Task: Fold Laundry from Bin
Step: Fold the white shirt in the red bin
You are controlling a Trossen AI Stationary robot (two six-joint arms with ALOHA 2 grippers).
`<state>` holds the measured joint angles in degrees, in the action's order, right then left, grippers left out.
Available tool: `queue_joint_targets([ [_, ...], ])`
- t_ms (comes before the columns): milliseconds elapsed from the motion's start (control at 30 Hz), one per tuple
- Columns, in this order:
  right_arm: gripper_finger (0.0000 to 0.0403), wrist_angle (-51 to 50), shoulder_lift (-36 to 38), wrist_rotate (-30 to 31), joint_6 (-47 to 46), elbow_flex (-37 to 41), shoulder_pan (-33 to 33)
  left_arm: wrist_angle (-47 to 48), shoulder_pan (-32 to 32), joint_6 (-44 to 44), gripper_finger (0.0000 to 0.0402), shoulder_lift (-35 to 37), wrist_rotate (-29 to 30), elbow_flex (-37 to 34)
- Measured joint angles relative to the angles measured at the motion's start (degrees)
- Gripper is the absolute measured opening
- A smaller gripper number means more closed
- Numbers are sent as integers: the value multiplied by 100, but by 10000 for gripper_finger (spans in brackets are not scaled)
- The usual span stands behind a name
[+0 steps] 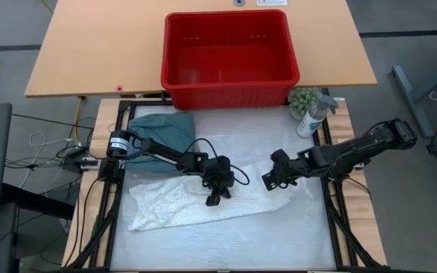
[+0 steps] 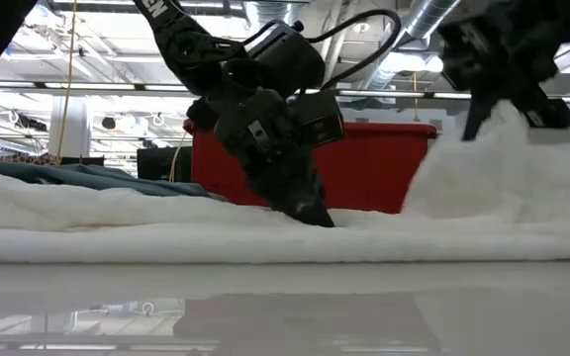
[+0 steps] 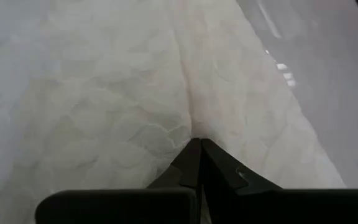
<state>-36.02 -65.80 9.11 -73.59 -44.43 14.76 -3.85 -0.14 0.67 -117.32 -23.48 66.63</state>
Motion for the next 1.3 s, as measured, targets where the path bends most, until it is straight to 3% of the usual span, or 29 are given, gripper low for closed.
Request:
queue_joint_targets([
  [200,21,-305,-26,123,32,-416,62,-431,56,-145,0,-42,230,-4],
  [300,21,-282,-26,144,27,-474,61,-552,106,7,0,-239,56,139],
  [567,21,-237,-24,147,-105,-485,59,-176,94,146,0,-1248,-329,1502],
  [833,21,-237,-22,177,-294,-491,209,1285,180,-6,0,-1788,-321,3087],
  [1067,21,-250,-20,456,-450,-491,525,2455,458,16,0,-1457,-420,3479],
  [1300,21,-136,-18,619,-409,-491,493,3931,481,-580,0,-820,-374,3795],
])
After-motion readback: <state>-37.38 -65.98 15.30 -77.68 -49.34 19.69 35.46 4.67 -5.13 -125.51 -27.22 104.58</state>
